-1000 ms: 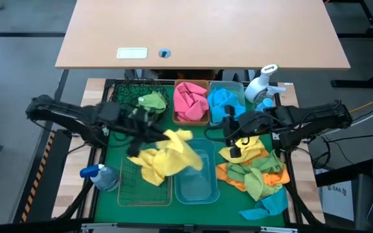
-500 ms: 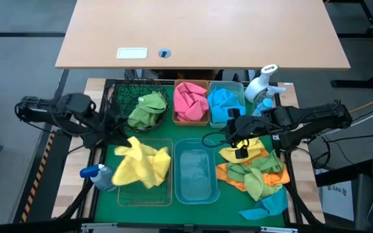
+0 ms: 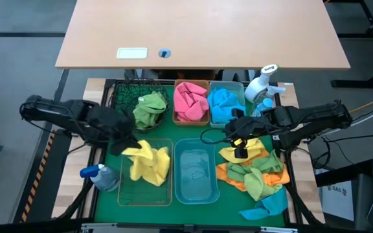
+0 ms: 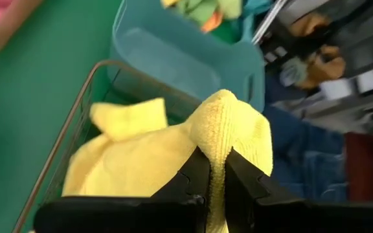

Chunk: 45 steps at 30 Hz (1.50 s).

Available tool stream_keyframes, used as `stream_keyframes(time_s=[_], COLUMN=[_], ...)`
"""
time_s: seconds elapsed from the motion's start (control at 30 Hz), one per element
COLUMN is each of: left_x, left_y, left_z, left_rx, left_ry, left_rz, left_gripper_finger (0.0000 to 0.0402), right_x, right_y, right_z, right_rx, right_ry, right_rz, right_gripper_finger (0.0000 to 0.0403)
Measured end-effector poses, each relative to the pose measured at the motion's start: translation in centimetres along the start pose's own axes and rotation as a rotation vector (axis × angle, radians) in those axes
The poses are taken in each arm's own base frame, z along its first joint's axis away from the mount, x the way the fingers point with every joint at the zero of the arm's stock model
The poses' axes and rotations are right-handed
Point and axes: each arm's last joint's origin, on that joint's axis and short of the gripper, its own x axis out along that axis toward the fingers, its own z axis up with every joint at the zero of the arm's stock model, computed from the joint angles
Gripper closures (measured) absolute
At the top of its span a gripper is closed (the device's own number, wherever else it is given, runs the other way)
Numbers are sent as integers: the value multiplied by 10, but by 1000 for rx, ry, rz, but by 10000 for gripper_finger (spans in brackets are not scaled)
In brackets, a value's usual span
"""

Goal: Sort microfiber towel by color & place in baskets
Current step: Put the yellow towel into the gold wire basket

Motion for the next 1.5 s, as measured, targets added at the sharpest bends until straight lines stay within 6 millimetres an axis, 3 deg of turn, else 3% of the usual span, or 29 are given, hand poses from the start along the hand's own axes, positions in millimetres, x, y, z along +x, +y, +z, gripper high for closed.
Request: stream_keyframes(time_s=[0.2, 0.63, 0.87, 1.13, 1.5], left_x=[33, 95, 120, 116, 99], left_y=[0, 8, 14, 13, 5], left_z=[2, 2, 0, 0, -2], left_rx=[-5, -23, -32, -34, -43], left_ry=[105, 252, 319, 317, 355], left_rz=[78, 245, 302, 282, 155], left_gripper_finger=[374, 289, 281, 281, 282], right_x=[0, 0, -1, 1, 40], right_y=[0, -1, -2, -2, 10], right_z=[0, -11, -17, -22, -55], right_rx=[2, -23, 19, 13, 224], right_ry=[2, 110, 176, 214, 375], right_rz=[0, -8, -19, -23, 196], right_gripper_finger=[233, 233, 233, 233, 233])
